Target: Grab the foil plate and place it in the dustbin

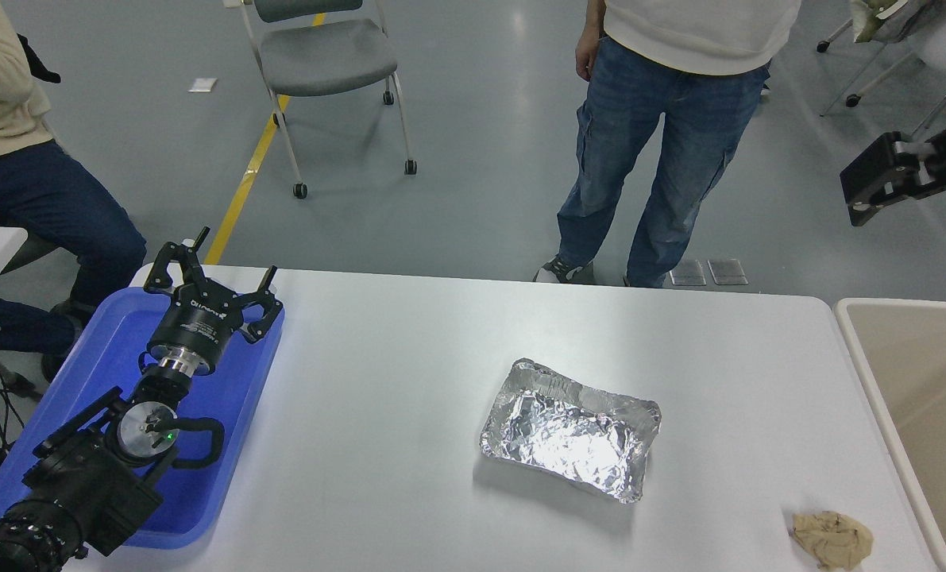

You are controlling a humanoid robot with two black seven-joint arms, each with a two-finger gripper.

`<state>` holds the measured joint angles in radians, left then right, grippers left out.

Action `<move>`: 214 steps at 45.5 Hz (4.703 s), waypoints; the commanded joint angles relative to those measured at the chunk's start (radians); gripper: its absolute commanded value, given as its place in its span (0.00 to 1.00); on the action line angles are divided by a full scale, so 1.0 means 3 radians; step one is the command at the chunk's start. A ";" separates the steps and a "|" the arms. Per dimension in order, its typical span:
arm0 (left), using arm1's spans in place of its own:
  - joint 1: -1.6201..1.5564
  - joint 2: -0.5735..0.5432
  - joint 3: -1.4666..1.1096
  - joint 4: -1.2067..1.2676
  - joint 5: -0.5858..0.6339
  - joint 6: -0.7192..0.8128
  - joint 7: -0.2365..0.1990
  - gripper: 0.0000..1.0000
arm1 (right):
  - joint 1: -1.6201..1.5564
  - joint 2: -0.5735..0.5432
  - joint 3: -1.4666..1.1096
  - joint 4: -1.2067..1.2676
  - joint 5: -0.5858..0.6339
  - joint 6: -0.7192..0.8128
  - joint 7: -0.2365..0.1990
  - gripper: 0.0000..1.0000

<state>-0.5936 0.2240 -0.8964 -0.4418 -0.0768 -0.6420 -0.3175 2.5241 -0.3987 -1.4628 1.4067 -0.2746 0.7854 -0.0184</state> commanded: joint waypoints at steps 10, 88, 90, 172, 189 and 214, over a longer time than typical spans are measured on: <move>0.0005 0.0000 -0.0003 0.0000 0.0000 -0.0003 0.0000 1.00 | -0.0023 0.0000 0.0013 0.0000 0.0000 0.0000 0.0000 1.00; 0.0000 0.0000 0.0002 0.0000 0.0000 -0.0003 0.0000 1.00 | -0.0978 0.0117 0.0902 -0.0046 0.0041 0.0000 0.0000 1.00; 0.0000 0.0000 -0.0003 0.0000 0.0000 0.0003 0.0000 1.00 | -0.1106 0.0117 0.0994 -0.0046 0.0041 0.0000 0.0000 1.00; 0.0000 0.0000 -0.0003 0.0000 0.0000 -0.0003 0.0000 1.00 | -0.4149 0.0670 0.1844 -0.1140 0.0823 -0.2066 0.0000 0.98; 0.0000 0.0000 -0.0003 0.0000 -0.0005 -0.0003 0.0000 1.00 | -0.4221 0.0670 0.1951 -0.1135 0.0890 -0.2137 -0.0031 0.61; 0.0000 0.0000 -0.0003 0.0000 -0.0005 -0.0003 0.0000 1.00 | -0.4205 0.0557 0.1977 -0.1002 0.0941 -0.1918 -0.0036 0.00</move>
<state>-0.5936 0.2240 -0.8971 -0.4418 -0.0779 -0.6427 -0.3175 1.2593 -0.2171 -0.8728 1.0951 0.0020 0.1896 -0.0294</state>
